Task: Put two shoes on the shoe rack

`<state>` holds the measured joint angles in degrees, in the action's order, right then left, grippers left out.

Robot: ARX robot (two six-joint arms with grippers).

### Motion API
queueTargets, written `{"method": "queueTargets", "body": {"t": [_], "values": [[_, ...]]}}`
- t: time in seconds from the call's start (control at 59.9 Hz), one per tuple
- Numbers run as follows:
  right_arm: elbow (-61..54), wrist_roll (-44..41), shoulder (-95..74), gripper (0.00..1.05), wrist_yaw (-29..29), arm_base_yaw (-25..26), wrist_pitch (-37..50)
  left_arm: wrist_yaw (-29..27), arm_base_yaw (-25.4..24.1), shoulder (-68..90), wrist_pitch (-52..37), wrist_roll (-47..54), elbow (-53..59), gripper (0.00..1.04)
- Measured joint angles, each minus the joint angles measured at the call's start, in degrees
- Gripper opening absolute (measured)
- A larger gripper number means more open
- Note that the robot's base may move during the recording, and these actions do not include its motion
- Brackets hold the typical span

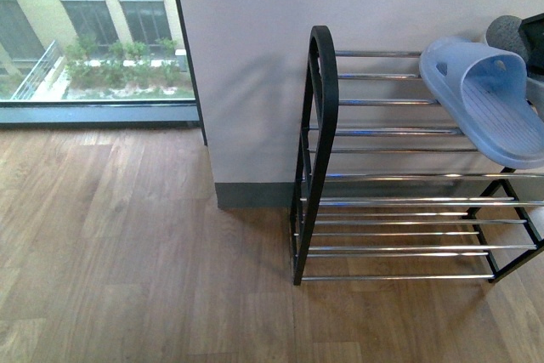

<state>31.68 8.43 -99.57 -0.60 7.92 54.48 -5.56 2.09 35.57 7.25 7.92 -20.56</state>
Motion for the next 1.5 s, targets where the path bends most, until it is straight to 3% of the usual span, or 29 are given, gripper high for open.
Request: {"method": "queueTargets", "body": {"t": [0.284,0.484,0.717,0.884,0.934,0.984,1.385,1.435,1.502], "values": [[-10.62,1.25,20.7,0.95,9.4,5.95,-0.07,-0.02,0.0,0.0,0.0,0.0,0.0,0.02],[-19.04,0.85,31.78,0.95,16.61,10.97,5.31,-0.02,0.0,0.0,0.0,0.0,0.0,0.02],[-23.82,1.31,26.8,0.95,15.45,14.01,17.33,0.0,0.0,0.0,0.0,0.0,0.0,0.02],[-23.96,1.27,25.51,0.95,15.76,14.32,18.4,0.0,0.02,0.0,0.0,0.0,0.0,0.02],[-23.96,-1.86,28.37,0.85,20.15,14.29,11.28,-0.02,0.0,0.0,0.0,0.0,0.0,0.02],[-24.79,-4.15,30.93,0.77,20.46,13.25,7.15,-0.02,0.0,0.02,0.0,0.0,0.0,0.02],[-30.4,-7.91,53.35,0.07,10.78,2.86,-10.54,0.0,0.04,0.0,0.0,0.0,0.0,0.02],[-30.56,-7.96,55.1,0.01,10.19,2.16,-12.07,0.0,0.04,0.0,0.0,0.0,0.0,0.02],[-30.58,-8.15,57.96,0.02,9.16,1.07,-14.49,-0.02,0.04,0.0,0.0,0.0,0.0,0.02]]}}
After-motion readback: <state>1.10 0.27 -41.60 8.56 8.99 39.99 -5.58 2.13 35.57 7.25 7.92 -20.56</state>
